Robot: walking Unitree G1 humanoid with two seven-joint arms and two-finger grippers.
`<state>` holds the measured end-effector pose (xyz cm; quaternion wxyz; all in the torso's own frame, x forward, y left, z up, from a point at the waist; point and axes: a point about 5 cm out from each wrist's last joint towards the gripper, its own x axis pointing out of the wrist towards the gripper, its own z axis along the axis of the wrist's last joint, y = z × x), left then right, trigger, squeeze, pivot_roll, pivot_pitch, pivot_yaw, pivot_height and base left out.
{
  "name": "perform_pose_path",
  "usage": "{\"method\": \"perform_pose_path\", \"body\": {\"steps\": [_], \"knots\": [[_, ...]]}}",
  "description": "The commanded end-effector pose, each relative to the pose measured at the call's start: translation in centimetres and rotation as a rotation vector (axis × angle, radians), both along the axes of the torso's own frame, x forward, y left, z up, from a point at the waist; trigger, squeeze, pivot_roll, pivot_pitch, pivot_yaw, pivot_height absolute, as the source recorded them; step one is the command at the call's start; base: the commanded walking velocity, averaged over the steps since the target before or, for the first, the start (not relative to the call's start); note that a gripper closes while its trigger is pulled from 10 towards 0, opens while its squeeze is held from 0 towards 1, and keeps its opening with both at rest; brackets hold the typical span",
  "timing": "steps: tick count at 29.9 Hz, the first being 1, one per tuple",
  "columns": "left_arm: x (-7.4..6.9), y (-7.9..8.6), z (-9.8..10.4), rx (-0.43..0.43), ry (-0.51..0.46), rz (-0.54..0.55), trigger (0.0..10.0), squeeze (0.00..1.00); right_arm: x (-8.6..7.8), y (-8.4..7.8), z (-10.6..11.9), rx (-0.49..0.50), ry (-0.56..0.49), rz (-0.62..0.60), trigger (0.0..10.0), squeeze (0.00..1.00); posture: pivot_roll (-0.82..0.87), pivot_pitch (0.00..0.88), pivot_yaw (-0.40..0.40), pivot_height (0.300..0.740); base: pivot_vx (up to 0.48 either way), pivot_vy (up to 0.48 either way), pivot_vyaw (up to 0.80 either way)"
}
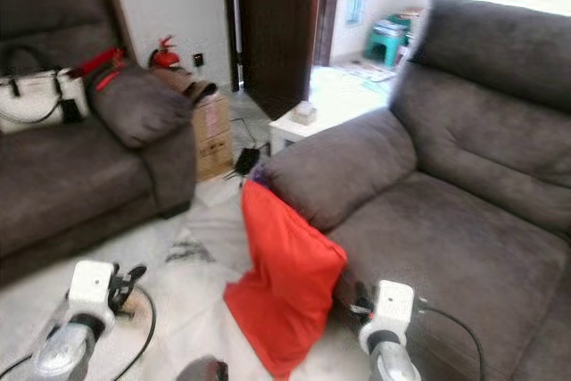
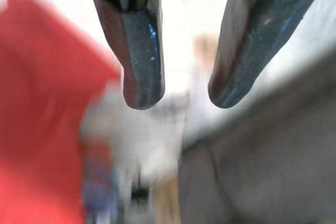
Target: Move the pillow to the sofa from floor
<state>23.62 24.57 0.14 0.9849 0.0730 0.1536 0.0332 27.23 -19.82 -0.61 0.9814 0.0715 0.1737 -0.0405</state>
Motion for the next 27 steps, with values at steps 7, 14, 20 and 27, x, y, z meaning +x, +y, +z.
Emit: {"method": "perform_pose_path", "body": {"steps": [7, 14, 20, 27], "knots": [[-0.5, 1.3, -0.2, -0.007, 0.015, 0.080, 10.0, 0.00, 0.2, 0.7, 0.1, 0.029, -0.006, 0.025, 10.0, 0.00, 0.04, 0.000, 0.030, 0.642, 0.000, 0.000, 0.00], [0.3, 1.2, 0.4, -0.006, -0.022, 0.071, 10.0, 0.00, 0.3, 0.9, 0.1, 0.037, -0.011, 0.033, 10.0, 0.00, 0.04, 0.000, 0.033, 0.642, 0.000, 0.000, 0.00], [0.5, 1.3, 0.5, -0.004, -0.029, 0.068, 10.0, 0.00, 0.2, 1.0, 0.0, 0.037, -0.006, 0.042, 10.0, 0.00, 0.04, 0.000, 0.037, 0.642, 0.000, 0.000, 0.00], [0.5, 1.3, 0.6, -0.003, -0.032, 0.060, 10.0, 0.00, 0.1, 1.2, -0.1, 0.028, 0.001, 0.053, 10.0, 0.00, 0.05, 0.000, 0.043, 0.642, 0.146, 0.000, 0.00]]}}
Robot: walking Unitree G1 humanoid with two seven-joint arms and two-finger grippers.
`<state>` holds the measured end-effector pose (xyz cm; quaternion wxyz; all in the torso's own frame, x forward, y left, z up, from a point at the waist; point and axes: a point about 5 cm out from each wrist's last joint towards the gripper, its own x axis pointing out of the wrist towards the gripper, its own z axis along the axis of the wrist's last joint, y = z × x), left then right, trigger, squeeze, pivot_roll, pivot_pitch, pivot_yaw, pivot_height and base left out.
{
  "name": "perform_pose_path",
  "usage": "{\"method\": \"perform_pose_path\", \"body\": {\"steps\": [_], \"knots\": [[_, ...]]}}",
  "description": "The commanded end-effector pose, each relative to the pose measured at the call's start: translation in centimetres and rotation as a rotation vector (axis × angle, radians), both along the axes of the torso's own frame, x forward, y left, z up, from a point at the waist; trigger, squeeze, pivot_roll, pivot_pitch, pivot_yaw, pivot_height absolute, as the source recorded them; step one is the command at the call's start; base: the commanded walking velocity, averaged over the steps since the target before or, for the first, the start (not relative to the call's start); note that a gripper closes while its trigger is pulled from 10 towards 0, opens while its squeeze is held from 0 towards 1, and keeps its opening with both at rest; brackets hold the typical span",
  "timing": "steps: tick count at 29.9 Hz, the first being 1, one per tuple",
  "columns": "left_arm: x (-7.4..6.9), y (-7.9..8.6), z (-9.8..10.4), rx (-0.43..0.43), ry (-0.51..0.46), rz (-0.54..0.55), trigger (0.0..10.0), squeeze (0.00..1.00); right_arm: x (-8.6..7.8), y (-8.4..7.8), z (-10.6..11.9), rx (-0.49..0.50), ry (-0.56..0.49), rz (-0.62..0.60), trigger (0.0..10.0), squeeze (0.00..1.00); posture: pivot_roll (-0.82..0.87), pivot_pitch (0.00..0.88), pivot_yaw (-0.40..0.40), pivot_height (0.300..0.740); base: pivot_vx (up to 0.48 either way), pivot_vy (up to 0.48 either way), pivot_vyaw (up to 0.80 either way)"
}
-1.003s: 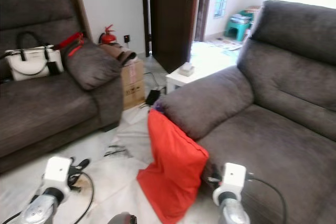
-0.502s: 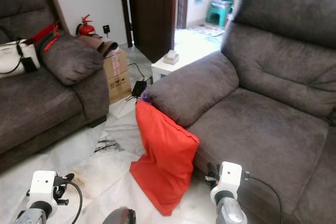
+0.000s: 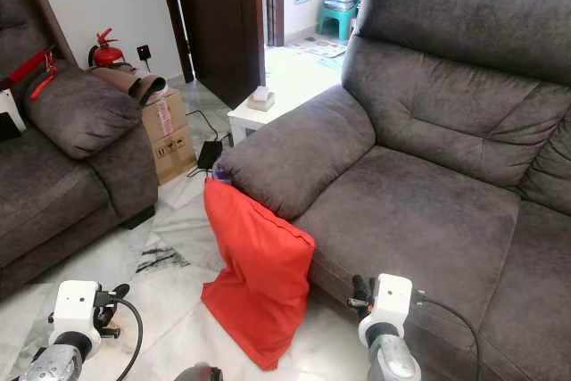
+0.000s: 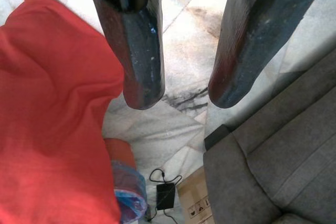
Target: Move the pillow to the sofa from floor
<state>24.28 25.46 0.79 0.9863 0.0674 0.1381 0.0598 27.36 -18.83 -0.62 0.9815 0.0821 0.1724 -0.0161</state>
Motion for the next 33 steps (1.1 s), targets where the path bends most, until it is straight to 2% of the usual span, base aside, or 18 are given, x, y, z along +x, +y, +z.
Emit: {"method": "perform_pose_path", "body": {"steps": [1, 10, 14, 21, 27, 33], "knots": [[-0.18, 0.40, -0.06, -0.001, 0.003, 0.007, 10.0, 0.00, -0.05, 0.23, -0.10, -0.002, 0.008, 0.010, 10.0, 0.00, 0.05, 0.000, 0.046, 0.642, 0.270, 0.000, 0.00], [-0.05, 0.50, 0.07, 0.002, 0.001, 0.003, 10.0, 0.00, 0.05, 0.42, -0.13, -0.033, 0.017, 0.032, 10.0, 0.00, 0.05, 0.000, 0.049, 0.642, 0.285, 0.000, 0.11], [-0.09, 0.43, 0.03, 0.002, 0.003, -0.001, 10.0, 0.00, -0.02, 0.17, -0.18, 0.006, 0.016, -0.010, 10.0, 0.00, 0.05, 0.000, 0.050, 0.642, 0.306, 0.000, 0.13], [-0.08, 0.48, 0.04, 0.003, 0.004, -0.003, 10.0, 0.00, -0.02, 0.06, -0.17, 0.005, 0.015, -0.011, 10.0, 0.00, 0.05, 0.000, 0.051, 0.642, 0.314, 0.000, 0.00], [-0.01, 0.28, 0.15, -0.007, -0.010, -0.016, 10.0, 0.00, 0.04, 0.17, -0.07, -0.031, 0.009, 0.020, 10.0, 0.00, 0.05, 0.000, 0.054, 0.642, 0.299, 0.000, 0.00], [-0.24, 0.31, -0.17, 0.000, 0.013, -0.023, 10.0, 0.00, -0.07, 0.09, -0.20, -0.036, 0.018, 0.022, 10.0, 0.00, 0.06, 0.000, 0.057, 0.642, 0.000, 0.000, 0.80]]}}
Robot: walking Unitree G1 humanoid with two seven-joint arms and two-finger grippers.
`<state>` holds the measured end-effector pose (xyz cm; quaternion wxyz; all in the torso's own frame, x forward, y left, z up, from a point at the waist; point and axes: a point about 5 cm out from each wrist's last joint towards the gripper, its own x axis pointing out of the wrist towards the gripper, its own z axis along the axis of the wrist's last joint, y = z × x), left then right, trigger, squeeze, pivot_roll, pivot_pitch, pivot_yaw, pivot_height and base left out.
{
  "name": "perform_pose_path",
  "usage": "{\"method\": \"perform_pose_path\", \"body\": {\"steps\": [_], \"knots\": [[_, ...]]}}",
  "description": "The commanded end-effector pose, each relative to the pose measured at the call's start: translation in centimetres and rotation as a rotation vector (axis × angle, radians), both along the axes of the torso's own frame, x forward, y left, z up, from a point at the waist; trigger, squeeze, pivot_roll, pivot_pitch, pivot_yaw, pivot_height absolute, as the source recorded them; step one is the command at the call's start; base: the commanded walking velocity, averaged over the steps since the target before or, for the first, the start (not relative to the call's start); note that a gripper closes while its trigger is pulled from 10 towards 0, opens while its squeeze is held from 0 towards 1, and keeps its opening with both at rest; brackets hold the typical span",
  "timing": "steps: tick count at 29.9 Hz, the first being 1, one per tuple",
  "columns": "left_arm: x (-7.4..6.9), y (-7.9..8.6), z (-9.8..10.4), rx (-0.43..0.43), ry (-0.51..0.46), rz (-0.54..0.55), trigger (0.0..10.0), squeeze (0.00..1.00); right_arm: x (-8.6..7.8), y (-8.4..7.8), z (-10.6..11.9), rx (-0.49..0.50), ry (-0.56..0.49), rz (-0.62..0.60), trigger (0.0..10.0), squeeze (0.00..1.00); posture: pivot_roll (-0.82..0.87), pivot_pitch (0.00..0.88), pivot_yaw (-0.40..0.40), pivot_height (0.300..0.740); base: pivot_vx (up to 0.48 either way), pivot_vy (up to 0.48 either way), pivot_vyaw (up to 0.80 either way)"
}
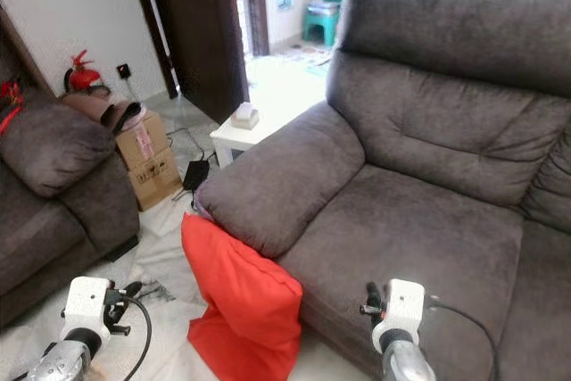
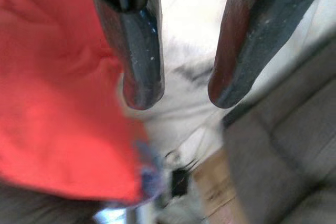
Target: Move the pillow to the sofa from floor
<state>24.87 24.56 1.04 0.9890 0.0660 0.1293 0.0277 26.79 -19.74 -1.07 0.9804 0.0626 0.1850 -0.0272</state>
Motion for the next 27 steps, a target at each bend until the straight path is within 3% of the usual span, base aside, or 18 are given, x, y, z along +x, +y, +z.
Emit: {"method": "perform_pose_path", "body": {"steps": [1, 8, 15, 23, 24, 25, 27], "knots": [[-0.8, 1.2, -0.4, 0.012, 0.027, 0.042, 10.0, 0.00, 0.5, 1.0, 0.2, 0.006, -0.009, 0.035, 10.0, 0.00, 0.06, 0.000, 0.057, 0.642, 0.000, 0.000, 0.80], [-2.1, 2.0, -1.9, 0.035, 0.120, 0.084, 10.0, 0.00, 0.5, 0.7, 0.2, -0.016, 0.004, 0.067, 10.0, 0.00, 0.06, 0.000, 0.058, 0.642, 0.000, 0.000, 0.80], [-2.5, 2.0, -2.2, 0.023, 0.129, 0.095, 10.0, 0.00, 0.5, 0.7, 0.2, -0.015, 0.009, 0.072, 10.0, 0.00, 0.07, 0.000, 0.058, 0.642, 0.000, 0.000, 0.78], [-2.3, 1.8, -2.2, 0.028, 0.133, 0.082, 10.0, 0.00, 0.8, 0.7, 0.4, 0.024, -0.001, 0.050, 10.0, 0.00, 0.06, 0.006, 0.061, 0.642, 0.000, 0.000, 0.00], [-2.0, 1.7, -2.1, 0.029, 0.128, 0.076, 10.0, 0.00, 0.8, 0.7, 0.4, 0.025, 0.002, 0.052, 10.0, 0.92, 0.06, 0.011, 0.062, 0.642, 0.000, 0.000, 0.00], [-1.4, 1.7, -1.7, 0.029, 0.113, 0.067, 10.0, 0.00, 0.9, 0.6, 0.3, 0.014, 0.013, 0.041, 10.0, 1.00, 0.07, 0.021, 0.067, 0.642, 0.000, 0.000, 0.00], [-1.1, 1.6, -1.4, 0.030, 0.100, 0.057, 10.0, 0.00, 1.1, 0.4, 0.4, 0.013, 0.015, 0.023, 10.0, 1.00, 0.08, 0.028, 0.069, 0.642, 0.000, 0.000, 0.00]]}}
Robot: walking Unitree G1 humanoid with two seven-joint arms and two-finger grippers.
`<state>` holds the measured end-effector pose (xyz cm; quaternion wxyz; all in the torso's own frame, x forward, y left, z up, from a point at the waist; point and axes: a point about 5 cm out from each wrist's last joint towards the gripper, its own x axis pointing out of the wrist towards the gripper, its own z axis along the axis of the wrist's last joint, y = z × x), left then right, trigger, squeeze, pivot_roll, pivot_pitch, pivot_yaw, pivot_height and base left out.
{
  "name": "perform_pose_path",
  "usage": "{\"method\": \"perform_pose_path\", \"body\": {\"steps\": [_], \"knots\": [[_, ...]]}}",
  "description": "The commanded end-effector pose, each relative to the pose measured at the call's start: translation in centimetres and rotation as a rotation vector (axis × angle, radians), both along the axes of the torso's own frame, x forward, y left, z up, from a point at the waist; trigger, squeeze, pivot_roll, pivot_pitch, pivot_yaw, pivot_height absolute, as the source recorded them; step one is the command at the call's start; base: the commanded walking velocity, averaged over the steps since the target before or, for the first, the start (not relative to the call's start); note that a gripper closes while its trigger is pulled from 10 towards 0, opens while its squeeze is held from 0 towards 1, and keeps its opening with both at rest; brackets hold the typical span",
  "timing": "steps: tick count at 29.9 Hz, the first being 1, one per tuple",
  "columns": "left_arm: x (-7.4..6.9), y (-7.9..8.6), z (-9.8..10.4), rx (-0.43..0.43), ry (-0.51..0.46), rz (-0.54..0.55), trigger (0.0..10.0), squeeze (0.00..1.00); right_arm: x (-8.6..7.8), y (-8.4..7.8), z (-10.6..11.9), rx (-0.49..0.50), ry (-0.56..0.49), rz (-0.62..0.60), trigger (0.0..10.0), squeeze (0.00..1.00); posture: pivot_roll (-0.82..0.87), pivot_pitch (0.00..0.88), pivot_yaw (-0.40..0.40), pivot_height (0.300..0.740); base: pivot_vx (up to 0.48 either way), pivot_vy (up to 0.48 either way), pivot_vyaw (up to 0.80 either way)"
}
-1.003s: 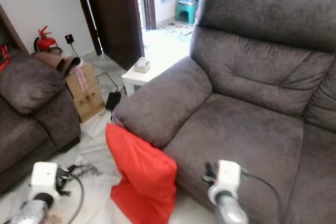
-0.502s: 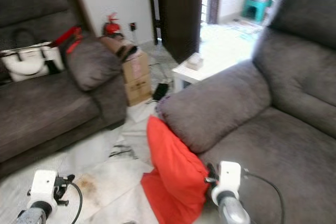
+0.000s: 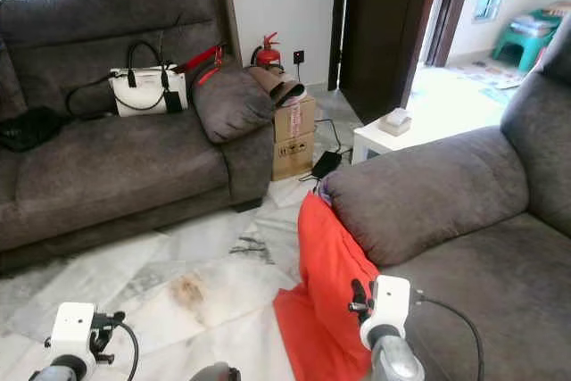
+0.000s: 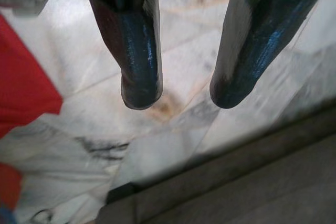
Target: Move the pillow to the sofa from floor
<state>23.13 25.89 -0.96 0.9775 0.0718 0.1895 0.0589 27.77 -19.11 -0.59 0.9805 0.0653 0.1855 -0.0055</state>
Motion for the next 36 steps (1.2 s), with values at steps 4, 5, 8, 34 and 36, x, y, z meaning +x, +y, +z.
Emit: {"method": "perform_pose_path", "body": {"steps": [4, 5, 8, 34, 36], "knots": [[1.3, 0.2, 1.4, 0.013, -0.054, -0.027, 10.0, 0.00, 0.7, -0.3, 0.4, 0.019, 0.005, -0.058, 10.0, 1.00, 0.08, 0.032, 0.069, 0.642, 0.000, 0.000, 0.00], [1.4, 0.3, 1.5, 0.013, -0.060, -0.026, 10.0, 0.00, 0.8, -0.3, 0.5, 0.021, 0.002, -0.060, 10.0, 1.00, 0.08, 0.032, 0.069, 0.642, 0.000, 0.000, 0.00], [1.4, 0.3, 1.7, 0.013, -0.070, -0.025, 10.0, 0.00, 1.1, -0.2, 0.7, 0.023, -0.002, -0.058, 10.0, 1.00, 0.09, 0.033, 0.069, 0.642, 0.000, 0.000, 0.00], [1.2, 0.1, 1.9, -0.003, -0.088, -0.050, 10.0, 0.00, 0.2, -0.6, -0.1, 0.027, 0.022, -0.136, 10.0, 0.00, 0.09, 0.032, 0.073, 0.642, 0.217, 0.000, 0.00], [1.2, 0.2, 1.8, -0.001, -0.085, -0.046, 10.0, 0.00, 0.1, -0.7, -0.2, 0.031, 0.027, -0.127, 10.0, 0.00, 0.09, 0.033, 0.075, 0.642, 0.000, 0.000, 0.00]]}}
